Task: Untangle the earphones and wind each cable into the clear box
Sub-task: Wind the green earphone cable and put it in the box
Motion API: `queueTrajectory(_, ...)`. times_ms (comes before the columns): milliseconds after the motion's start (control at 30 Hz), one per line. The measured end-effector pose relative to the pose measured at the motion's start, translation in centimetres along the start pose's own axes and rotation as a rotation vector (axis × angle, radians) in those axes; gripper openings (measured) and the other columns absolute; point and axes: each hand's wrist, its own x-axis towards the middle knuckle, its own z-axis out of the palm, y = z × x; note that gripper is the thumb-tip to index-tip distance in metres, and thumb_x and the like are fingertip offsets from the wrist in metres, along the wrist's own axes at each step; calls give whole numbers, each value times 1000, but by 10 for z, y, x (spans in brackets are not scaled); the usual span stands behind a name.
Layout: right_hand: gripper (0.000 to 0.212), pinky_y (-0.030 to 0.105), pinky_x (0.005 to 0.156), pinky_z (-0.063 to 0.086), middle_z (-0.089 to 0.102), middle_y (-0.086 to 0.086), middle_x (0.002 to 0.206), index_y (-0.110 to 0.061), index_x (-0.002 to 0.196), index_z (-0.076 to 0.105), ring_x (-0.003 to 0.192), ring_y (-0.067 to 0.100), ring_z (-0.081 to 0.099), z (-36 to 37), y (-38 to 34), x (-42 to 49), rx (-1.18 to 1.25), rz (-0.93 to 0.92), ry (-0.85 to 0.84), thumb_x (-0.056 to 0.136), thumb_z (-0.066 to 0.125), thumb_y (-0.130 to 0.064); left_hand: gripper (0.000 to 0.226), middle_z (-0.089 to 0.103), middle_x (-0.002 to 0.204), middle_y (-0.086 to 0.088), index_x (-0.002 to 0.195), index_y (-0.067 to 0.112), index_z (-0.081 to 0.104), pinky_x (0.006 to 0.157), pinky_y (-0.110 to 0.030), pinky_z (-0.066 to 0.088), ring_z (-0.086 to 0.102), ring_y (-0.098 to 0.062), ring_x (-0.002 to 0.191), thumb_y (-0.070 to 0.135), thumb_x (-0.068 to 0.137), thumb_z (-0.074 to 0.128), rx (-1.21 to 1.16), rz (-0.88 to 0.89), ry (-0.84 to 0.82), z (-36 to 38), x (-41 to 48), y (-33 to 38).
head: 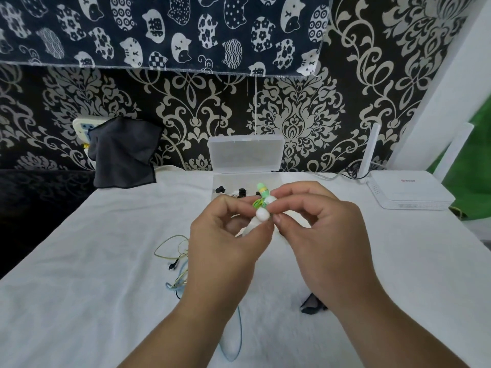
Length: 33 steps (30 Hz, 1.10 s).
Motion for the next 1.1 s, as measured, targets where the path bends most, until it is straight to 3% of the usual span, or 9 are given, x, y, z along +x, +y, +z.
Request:
queueTrajectory(133,20,37,86,57,70,-11,95,-16,75,73,96,14,69,-1,4,1,21,-16,5,75,80,3,11,71,93,-21,62,7,60,82,-43,59,69,-27,85,9,69,68,-178,-138,-11,-1,4,1)
queueTrajectory(267,31,28,86,56,63,-7,101,-18,90,68,98,15,65,-1,5,1,22,-37,-13,72,84,1,12,70,86,-22,62,6,56,73,-39,60,70,-28,76,1,63,67,-227,-273,-6,-5,10,1)
queueTrajectory(400,49,18,83,53,58,-14,112,-36,107,64,104,3,61,-1,6,0,-13,185,-46,71,89,-16,25,70,86,-22,73,7,50,82,-44,60,65,-23,62,-15,77,60,-307,-367,8,-7,14,3)
queueTrajectory(500,40,23,72,57,71,-9,99,-33,108,68,86,6,70,-1,10,3,154,373,-132,77,83,-11,27,72,95,-23,74,9,46,91,-47,56,63,-31,75,-16,80,57,-324,-390,12,-9,15,4)
queueTrajectory(567,38,31,73,60,75,-8,97,-29,112,70,80,14,73,-2,11,3,225,408,-162,81,79,-9,29,73,101,-23,77,11,45,97,-48,52,66,-37,90,-16,80,58,-292,-399,14,-10,16,4)
queueTrajectory(633,39,36,79,60,75,-6,98,-26,117,71,82,15,73,-1,13,2,209,385,-189,84,77,-7,31,73,102,-22,76,12,45,90,-44,55,69,-35,91,-16,79,59,-276,-410,14,-12,17,5)
queueTrajectory(733,41,35,86,59,76,-4,96,-29,116,72,86,15,72,-3,14,2,193,363,-228,85,74,-3,35,74,99,-21,79,13,43,71,-32,59,70,-33,82,-18,77,59,-256,-429,-1,-15,19,7)
queueTrajectory(967,38,36,80,61,77,-1,89,-25,106,74,80,20,73,-1,18,1,217,390,-213,82,74,5,32,72,94,-28,78,10,45,89,-52,54,67,-36,77,-20,77,56,-206,-484,-11,-16,19,7)
queueTrajectory(1100,34,30,71,60,76,-6,83,-25,98,74,72,14,72,6,20,-1,172,397,-189,78,79,2,34,70,97,-34,76,10,41,84,-48,55,61,-34,73,-19,77,57,-147,-508,12,-18,20,2)
